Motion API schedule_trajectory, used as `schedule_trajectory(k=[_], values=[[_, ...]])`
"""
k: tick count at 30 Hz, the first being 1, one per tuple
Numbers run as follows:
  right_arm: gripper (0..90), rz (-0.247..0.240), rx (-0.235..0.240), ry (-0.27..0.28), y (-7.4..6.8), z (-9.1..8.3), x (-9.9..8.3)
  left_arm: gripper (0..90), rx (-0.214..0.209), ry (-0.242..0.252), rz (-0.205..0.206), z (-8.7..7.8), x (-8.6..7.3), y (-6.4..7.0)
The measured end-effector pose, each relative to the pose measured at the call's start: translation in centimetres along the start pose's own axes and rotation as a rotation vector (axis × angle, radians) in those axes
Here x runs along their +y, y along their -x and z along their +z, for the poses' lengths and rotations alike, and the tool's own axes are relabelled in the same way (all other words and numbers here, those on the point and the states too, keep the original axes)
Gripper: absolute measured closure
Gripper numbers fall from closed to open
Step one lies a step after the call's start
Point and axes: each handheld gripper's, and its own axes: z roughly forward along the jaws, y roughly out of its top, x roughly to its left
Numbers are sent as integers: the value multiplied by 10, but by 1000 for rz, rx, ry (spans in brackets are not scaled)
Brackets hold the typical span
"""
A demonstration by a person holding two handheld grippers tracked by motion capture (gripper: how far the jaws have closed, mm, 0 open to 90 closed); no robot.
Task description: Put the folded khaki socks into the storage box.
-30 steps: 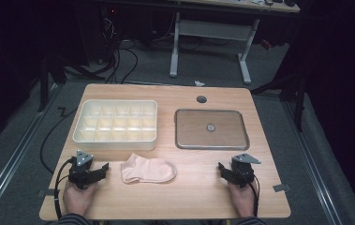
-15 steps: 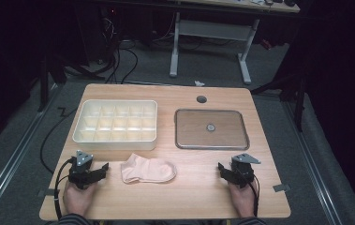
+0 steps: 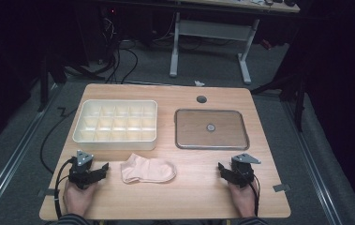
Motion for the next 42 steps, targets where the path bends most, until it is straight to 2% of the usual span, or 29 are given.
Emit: schedule_trajectory(k=[4,13,18,21,27,30,34,37,42], values=[[398,1,0,0,0,0,0,336,8,0,-6,-1,0,-1],[450,-3,-4,3,-1,-1,-1,321,3,2,-8,0,0,0],[486,-4,-19,15,-2,-3,-1,330,-29,8,-20,-3,1,0],[508,19,6,28,-5,-7,0,340,-58,29,-18,-8,1,1],[538,18,44,54,-15,-14,3,339,-122,29,-2,-14,4,9],[547,7,70,62,-22,-16,5,337,-145,40,11,-16,7,15],[560,-20,115,67,-39,-17,10,334,-203,29,-11,-16,11,24],[563,-31,138,66,-46,-17,13,332,-228,19,-19,-13,13,29],[570,-49,194,70,-63,-16,19,324,-247,9,-19,-10,15,37]])
